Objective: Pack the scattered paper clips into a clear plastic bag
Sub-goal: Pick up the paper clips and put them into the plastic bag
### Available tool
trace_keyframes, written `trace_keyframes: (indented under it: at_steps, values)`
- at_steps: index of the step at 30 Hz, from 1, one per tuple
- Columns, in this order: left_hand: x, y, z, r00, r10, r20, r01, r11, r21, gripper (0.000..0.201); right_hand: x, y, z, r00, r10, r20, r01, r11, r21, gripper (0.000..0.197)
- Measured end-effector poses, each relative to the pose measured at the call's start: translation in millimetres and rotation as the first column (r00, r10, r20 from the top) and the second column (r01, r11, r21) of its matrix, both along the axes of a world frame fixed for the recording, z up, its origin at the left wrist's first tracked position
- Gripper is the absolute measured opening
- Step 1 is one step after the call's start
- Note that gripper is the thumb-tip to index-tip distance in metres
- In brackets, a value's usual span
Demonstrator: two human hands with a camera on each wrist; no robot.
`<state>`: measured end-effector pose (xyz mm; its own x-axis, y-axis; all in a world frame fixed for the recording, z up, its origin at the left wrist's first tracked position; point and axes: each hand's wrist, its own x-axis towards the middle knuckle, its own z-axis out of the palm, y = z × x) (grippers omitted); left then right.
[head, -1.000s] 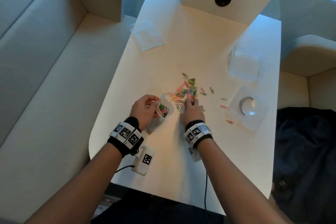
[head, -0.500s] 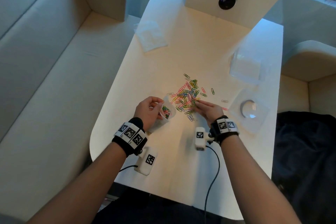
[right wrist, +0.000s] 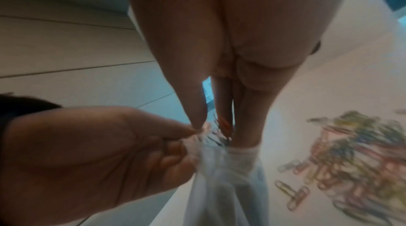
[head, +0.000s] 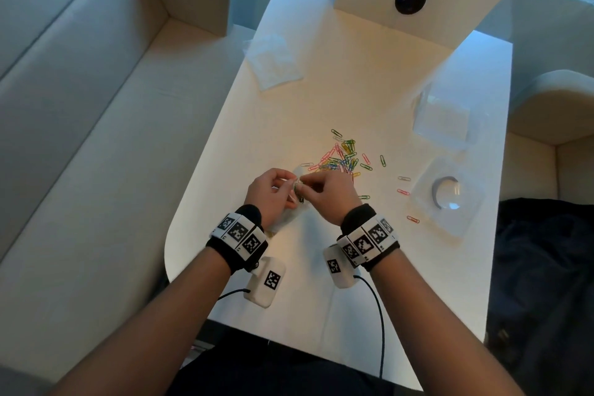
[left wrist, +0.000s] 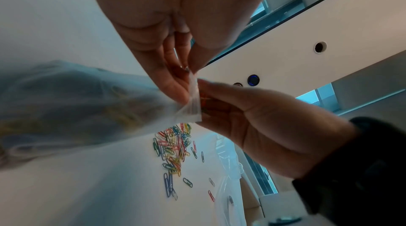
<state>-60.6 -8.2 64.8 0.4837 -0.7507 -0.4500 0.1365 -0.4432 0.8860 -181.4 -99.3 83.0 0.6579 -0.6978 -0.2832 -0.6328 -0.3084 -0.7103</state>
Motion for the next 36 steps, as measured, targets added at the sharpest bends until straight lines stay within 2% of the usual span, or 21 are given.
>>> trace_keyframes:
  at_steps: [2,4,6,8,9,11,12,14,15,16,20,23,26,28,31,34,36]
  values:
    - [2.3,0.6,-1.3,1.0,0.007,-0.001,-0.007,1.0,0.001,0.011,5.5,2.5,9.3,0.986,0.148,-0.076,-0.152,0.987,-0.057,0.025]
    - [6.5,1.8,-3.6,1.0,0.013,0.005,-0.013,1.0,-0.006,0.01,6.8,-1.4,17.8,0.973,0.212,-0.096,-0.219,0.973,-0.069,0.026]
    - [10.9,4.1,-4.7,1.0,0.018,0.017,-0.018,1.0,-0.002,0.008,5.7,-16.5,22.7,0.989,0.15,-0.011,-0.15,0.989,0.0,0.021]
    - [13.5,6.8,-3.5,0.999,0.033,0.024,-0.034,0.999,0.013,0.01,4.0,-44.8,17.5,0.995,-0.011,0.098,0.003,0.997,0.083,0.019]
    - [14.3,8.2,-2.2,0.999,0.042,0.025,-0.042,0.999,0.017,0.012,3.0,-64.1,9.2,0.992,-0.075,0.097,0.071,0.996,0.049,0.02]
    - [14.6,11.2,0.6,0.998,0.051,0.025,-0.051,0.998,0.021,0.012,4.5,-104.7,-15.5,0.992,-0.106,-0.062,0.098,0.989,-0.113,0.028]
    - [14.1,12.5,2.4,0.998,0.048,0.032,-0.049,0.999,0.024,0.01,7.0,-122.3,-30.2,0.979,-0.068,-0.191,0.039,0.988,-0.151,0.036]
    - [13.1,14.9,4.7,0.998,0.044,0.045,-0.045,0.999,0.026,0.008,13.8,-140.9,-56.4,0.871,0.136,-0.473,-0.254,0.947,-0.195,0.051]
    - [12.7,16.1,5.0,0.998,0.045,0.045,-0.046,0.999,0.026,0.008,15.9,-145.4,-66.9,0.798,0.221,-0.561,-0.388,0.9,-0.197,0.056]
    - [12.4,17.0,4.7,0.998,0.046,0.044,-0.048,0.998,0.029,0.008,17.3,-145.6,-72.8,0.773,0.247,-0.585,-0.419,0.89,-0.179,0.06]
    - [11.8,18.2,3.0,0.998,0.051,0.031,-0.052,0.998,0.035,0.009,6.5,-134.1,-82.9,0.822,0.195,-0.536,-0.328,0.93,-0.166,0.055]
    - [10.6,18.7,1.9,0.998,0.06,0.011,-0.061,0.998,0.034,0.01,-3.9,-113.7,-87.6,0.814,0.215,-0.54,-0.347,0.925,-0.155,0.062]
    - [7.5,17.3,1.8,0.998,0.064,-0.008,-0.064,0.997,0.04,0.008,-12.8,-91.0,-85.7,0.789,0.258,-0.558,-0.401,0.904,-0.149,0.061]
    - [5.3,17.1,3.9,0.998,0.059,-0.004,-0.059,0.997,0.041,0.008,-17.3,-82.7,-84.8,0.832,0.26,-0.49,-0.414,0.878,-0.238,0.05]
    - [2.9,17.3,4.4,0.999,0.036,0.007,-0.037,0.998,0.043,0.008,-20.2,-82.5,-85.7,0.905,0.188,-0.381,-0.33,0.876,-0.351,0.028]
    - [-0.6,15.8,3.5,1.0,0.018,0.019,-0.019,0.998,0.058,0.008,-20.7,-83.5,-74.0,0.91,0.175,-0.377,-0.305,0.897,-0.319,0.025]
    - [-3.9,14.0,4.0,1.0,0.002,0.029,-0.003,0.998,0.063,0.008,-22.5,-86.8,-67.2,0.927,0.121,-0.355,-0.228,0.934,-0.276,0.02]
